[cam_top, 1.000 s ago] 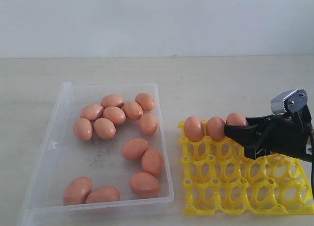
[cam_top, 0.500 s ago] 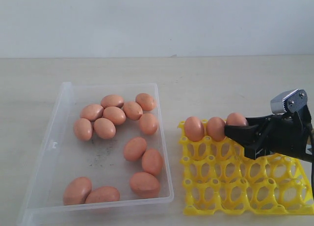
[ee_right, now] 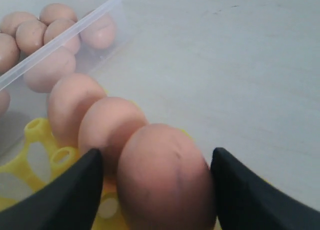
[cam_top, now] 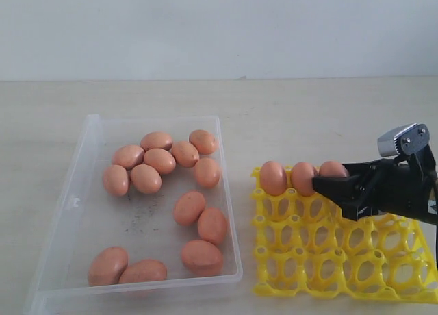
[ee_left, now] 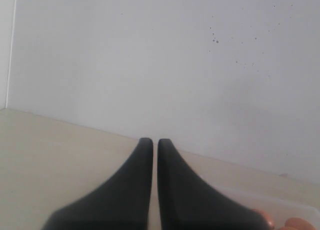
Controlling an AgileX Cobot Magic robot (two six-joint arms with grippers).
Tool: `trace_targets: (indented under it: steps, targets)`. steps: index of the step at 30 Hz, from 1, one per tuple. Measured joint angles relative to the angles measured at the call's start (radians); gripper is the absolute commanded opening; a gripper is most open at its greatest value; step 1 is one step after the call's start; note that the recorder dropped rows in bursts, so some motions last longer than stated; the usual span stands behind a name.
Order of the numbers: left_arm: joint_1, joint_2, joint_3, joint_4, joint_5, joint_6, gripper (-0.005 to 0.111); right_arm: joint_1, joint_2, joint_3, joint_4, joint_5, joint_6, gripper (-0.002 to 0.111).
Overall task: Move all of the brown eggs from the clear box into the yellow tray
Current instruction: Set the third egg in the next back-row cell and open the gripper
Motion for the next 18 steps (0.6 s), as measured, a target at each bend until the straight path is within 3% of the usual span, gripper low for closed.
trace_targets:
  steps: [6, 13, 16, 18]
  targets:
    - [0.0, 0.0, 0.0, 0.0, 0.0, 0.0, 0.004, 0.0, -0.117, 0.0, 0.038, 0.014, 0.035, 0.058]
    - [0.0, 0.0, 0.0, 0.0, 0.0, 0.0, 0.004, 0.005, -0.258, 0.002, 0.04, -0.111, 0.17, 0.055]
    - [0.0, 0.0, 0.0, 0.0, 0.0, 0.0, 0.004, 0.046, -0.302, -0.001, 0.028, -0.113, 0.218, 0.044]
    - [0.0, 0.0, 0.0, 0.0, 0.0, 0.0, 0.004, 0.111, -0.331, -0.015, -0.012, -0.083, 0.218, 0.027]
